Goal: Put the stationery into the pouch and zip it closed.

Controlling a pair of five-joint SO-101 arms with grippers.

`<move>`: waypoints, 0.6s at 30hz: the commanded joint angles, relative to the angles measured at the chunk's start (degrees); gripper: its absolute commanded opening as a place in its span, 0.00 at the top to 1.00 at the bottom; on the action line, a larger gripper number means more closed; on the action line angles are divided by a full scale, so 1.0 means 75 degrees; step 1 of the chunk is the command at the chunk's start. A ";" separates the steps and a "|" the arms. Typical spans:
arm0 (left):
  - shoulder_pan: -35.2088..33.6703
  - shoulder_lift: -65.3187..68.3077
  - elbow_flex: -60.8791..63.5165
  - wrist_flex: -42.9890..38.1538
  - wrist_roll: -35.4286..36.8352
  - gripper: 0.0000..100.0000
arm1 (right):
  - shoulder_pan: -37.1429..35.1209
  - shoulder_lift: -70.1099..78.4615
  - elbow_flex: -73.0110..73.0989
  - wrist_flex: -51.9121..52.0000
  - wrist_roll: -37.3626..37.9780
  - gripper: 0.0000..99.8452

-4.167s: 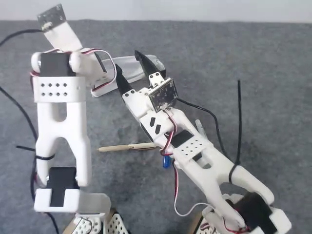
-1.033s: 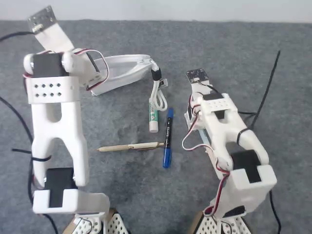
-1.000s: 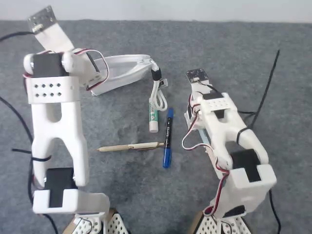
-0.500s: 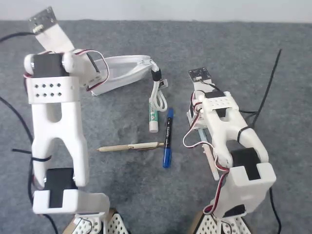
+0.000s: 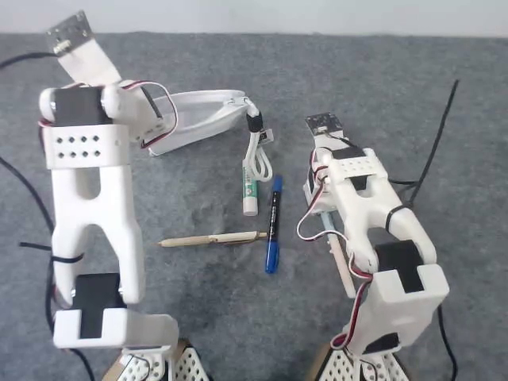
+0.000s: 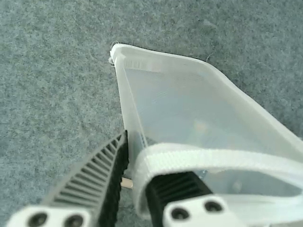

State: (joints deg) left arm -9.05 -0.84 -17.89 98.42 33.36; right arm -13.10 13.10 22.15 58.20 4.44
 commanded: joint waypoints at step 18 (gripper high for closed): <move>-0.0047 -0.0152 0.0205 -0.0176 0.0094 0.99 | -0.0533 -0.4003 0.0563 0.2174 0.0059 0.99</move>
State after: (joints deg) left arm -9.05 -0.92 -16.48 98.33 33.36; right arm -16.88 -9.58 25.85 74.02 4.44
